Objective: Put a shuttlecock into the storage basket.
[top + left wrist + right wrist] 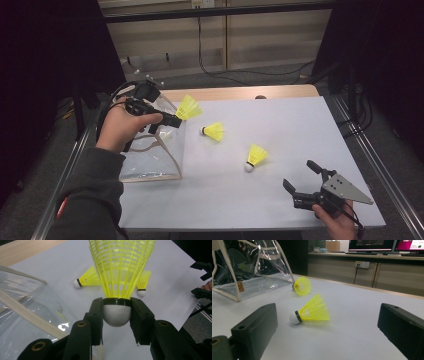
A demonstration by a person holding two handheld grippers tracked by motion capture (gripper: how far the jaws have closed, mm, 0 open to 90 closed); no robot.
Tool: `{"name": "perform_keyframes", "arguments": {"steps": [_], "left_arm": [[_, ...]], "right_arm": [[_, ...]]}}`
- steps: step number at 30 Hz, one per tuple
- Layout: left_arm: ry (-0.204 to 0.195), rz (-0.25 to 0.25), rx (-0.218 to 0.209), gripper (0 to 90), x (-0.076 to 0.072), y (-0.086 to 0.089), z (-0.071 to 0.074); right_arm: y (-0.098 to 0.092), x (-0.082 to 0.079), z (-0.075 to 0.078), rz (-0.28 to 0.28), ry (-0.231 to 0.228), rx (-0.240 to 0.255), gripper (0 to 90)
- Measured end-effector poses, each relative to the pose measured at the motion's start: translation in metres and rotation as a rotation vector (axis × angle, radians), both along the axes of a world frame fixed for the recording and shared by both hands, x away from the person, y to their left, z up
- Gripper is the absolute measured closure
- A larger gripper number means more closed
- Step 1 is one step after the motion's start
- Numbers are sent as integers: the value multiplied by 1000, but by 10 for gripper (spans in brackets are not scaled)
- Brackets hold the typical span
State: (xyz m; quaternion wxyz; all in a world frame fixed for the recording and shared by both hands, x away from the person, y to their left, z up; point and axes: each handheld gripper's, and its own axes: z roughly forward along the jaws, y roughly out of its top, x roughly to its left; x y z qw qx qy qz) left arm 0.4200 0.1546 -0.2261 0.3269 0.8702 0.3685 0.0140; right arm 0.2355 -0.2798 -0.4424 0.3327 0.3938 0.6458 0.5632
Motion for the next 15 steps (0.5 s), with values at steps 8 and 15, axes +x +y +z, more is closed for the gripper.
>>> {"name": "perform_keyframes", "arguments": {"steps": [8,15], "left_arm": [[-5,12,10,648,1,6,1],[-6,26,9,648,2,11,2]], "right_arm": [[0,0,0,0,0,-2,23],[0,0,0,2,0,-1,24]]}}
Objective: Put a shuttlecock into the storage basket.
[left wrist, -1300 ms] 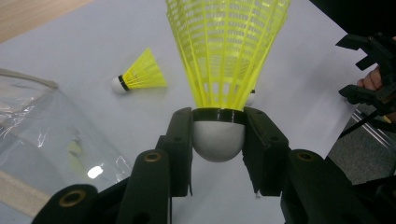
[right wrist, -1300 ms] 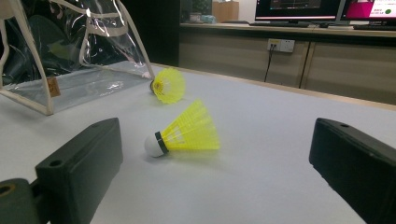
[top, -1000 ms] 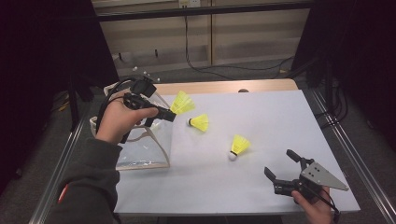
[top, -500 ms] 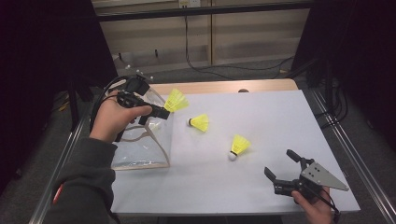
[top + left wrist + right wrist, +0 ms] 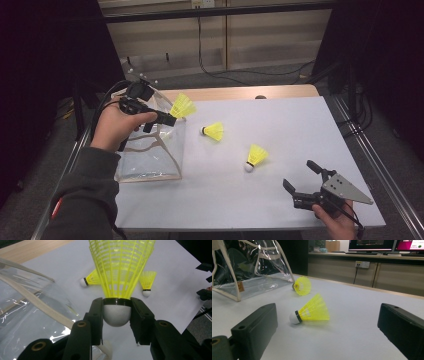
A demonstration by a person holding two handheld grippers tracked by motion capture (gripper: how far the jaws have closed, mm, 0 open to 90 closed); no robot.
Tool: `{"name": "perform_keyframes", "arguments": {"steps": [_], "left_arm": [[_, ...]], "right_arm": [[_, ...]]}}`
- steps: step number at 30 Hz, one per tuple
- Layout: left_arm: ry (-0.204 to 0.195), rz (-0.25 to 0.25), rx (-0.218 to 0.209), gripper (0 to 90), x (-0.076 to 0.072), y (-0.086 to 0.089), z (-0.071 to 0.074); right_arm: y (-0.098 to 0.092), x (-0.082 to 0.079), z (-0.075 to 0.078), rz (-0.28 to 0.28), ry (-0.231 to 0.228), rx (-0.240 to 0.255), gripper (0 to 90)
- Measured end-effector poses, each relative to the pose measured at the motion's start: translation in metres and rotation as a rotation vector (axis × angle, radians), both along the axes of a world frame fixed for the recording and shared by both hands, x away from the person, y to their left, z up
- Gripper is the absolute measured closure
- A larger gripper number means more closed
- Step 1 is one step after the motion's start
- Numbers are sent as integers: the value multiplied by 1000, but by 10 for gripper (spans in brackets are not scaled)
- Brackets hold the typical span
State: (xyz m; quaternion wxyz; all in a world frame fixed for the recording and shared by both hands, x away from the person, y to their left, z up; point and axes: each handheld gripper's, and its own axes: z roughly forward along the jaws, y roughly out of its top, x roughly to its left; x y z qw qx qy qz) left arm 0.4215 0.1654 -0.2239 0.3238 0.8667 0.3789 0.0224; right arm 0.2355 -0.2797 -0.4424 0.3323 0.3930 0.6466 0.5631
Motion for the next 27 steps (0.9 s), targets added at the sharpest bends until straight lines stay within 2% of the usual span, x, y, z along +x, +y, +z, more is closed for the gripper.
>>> {"name": "perform_keyframes", "arguments": {"steps": [18,27], "left_arm": [[-10,33,-8,648,0,13,6],[-20,43,2,648,-1,19,12]], "right_arm": [[0,0,0,-1,2,0,24],[0,0,0,-2,-1,-1,23]]}}
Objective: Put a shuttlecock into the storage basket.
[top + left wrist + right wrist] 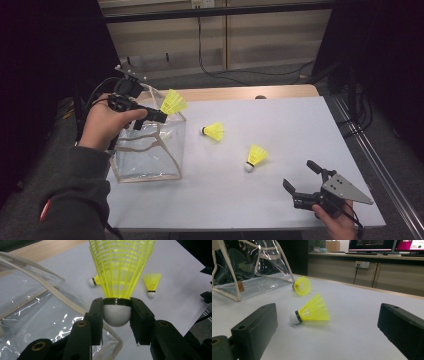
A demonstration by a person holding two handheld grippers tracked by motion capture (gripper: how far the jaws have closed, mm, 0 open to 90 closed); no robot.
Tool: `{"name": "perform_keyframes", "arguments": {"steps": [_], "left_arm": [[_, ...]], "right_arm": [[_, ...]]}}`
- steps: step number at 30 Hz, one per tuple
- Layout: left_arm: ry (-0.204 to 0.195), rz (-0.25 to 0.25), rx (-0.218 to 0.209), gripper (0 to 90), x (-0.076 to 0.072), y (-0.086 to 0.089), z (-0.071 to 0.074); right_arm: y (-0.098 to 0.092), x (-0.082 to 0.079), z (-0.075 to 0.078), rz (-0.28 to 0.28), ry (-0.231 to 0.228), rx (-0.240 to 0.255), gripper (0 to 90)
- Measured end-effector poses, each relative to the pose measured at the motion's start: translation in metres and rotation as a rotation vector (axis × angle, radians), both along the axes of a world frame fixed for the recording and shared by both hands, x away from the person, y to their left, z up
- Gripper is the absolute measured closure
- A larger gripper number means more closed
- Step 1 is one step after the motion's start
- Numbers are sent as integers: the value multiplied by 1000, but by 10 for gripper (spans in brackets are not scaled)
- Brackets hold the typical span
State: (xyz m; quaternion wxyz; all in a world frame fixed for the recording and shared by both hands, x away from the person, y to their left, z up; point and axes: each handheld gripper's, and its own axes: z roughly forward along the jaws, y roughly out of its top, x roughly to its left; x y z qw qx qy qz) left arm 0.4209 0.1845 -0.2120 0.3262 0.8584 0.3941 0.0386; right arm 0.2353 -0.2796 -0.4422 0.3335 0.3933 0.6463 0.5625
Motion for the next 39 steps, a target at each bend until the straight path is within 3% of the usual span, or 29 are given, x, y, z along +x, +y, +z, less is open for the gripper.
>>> {"name": "perform_keyframes", "arguments": {"steps": [39], "left_arm": [[-13,66,3,648,2,23,12]], "right_arm": [[0,0,0,0,1,0,24]]}}
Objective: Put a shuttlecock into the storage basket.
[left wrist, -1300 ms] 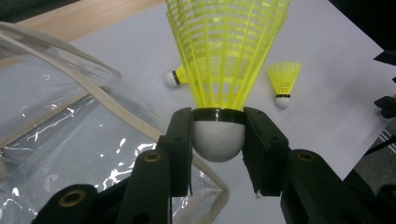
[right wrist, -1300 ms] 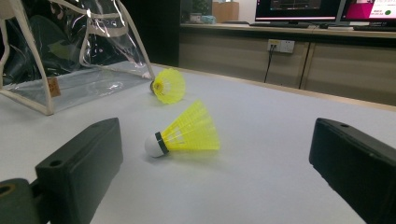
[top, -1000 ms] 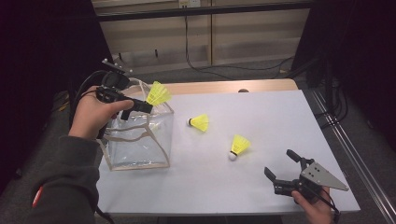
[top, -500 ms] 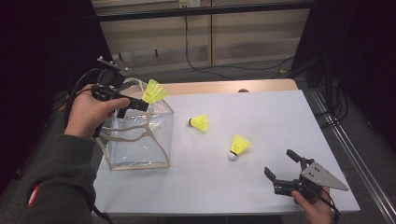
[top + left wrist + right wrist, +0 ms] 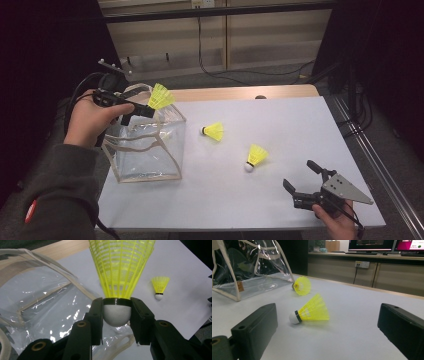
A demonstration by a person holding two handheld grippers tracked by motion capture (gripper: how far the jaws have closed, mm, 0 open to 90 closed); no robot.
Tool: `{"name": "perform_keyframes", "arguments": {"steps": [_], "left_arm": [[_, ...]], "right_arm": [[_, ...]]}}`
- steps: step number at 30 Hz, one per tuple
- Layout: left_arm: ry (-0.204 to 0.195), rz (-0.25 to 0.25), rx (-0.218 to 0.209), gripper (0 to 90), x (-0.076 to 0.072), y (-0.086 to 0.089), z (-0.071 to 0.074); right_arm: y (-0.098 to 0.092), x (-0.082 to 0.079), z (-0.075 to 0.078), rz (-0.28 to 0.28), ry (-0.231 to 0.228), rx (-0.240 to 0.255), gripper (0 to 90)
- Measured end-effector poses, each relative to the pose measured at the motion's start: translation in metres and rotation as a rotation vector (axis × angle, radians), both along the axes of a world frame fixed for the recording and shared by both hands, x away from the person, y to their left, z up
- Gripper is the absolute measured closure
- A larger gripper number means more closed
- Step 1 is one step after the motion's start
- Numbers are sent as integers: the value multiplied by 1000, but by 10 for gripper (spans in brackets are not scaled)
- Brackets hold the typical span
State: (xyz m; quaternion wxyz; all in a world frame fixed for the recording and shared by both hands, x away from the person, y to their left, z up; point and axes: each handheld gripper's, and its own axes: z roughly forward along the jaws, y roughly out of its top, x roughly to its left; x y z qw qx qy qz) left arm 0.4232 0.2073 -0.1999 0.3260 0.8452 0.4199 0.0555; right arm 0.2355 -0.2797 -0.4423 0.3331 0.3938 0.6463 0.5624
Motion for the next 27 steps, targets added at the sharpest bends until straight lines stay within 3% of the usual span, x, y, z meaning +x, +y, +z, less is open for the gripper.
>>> {"name": "perform_keyframes", "arguments": {"steps": [27], "left_arm": [[-13,65,19,648,1,23,6]], "right_arm": [[0,0,0,-1,0,-1,25]]}}
